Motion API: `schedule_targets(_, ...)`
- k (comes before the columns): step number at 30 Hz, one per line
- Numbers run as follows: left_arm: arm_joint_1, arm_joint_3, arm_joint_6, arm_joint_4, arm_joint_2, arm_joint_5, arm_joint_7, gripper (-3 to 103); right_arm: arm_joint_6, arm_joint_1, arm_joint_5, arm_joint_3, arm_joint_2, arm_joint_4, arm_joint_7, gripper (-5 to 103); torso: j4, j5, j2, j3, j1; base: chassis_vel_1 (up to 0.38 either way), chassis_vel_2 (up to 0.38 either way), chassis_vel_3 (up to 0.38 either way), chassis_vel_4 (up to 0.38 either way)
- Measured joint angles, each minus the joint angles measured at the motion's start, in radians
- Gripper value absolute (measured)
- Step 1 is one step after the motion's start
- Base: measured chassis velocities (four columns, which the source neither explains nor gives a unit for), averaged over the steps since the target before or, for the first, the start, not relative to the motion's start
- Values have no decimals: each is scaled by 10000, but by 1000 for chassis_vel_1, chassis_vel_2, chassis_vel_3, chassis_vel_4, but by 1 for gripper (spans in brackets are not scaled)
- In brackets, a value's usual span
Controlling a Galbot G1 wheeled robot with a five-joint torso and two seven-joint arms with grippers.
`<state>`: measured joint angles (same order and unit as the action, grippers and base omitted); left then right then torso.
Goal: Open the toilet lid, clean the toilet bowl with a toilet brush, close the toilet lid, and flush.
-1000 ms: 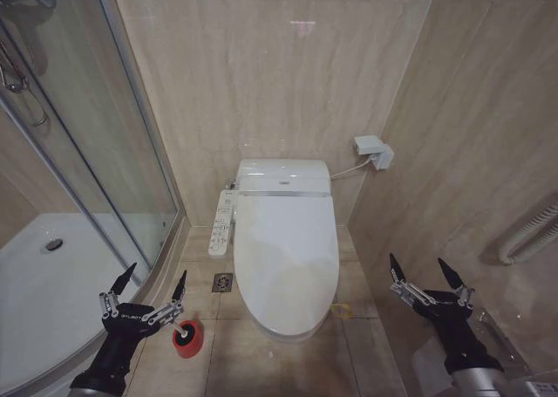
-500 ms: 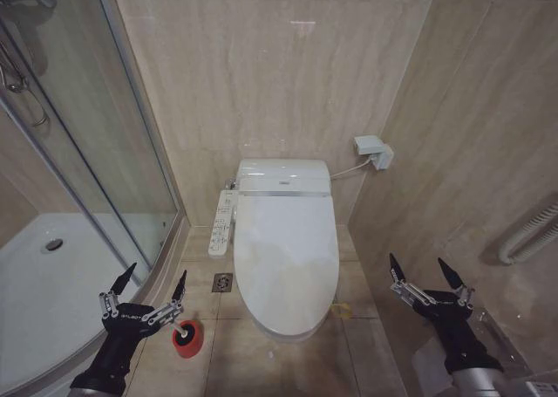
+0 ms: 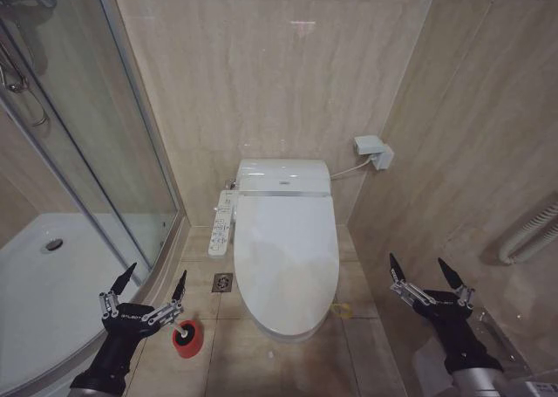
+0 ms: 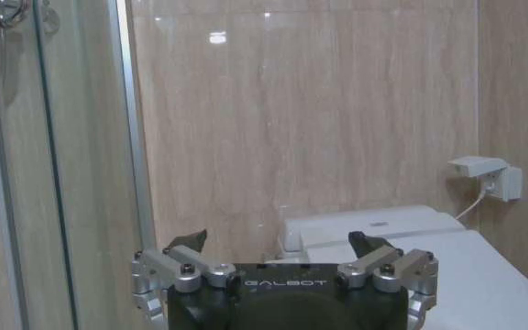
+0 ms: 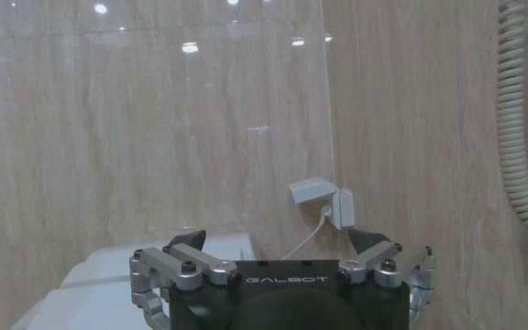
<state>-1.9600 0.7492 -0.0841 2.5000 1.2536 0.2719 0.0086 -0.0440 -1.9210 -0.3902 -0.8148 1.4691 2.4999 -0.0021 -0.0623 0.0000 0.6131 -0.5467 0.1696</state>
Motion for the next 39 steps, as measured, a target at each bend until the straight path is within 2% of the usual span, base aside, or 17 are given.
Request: schedule_targets(39,0,0,0,0,0,0,0,100,0,0,0,0,0,0,0,100,0,0,0,0,0,0,0,0,0)
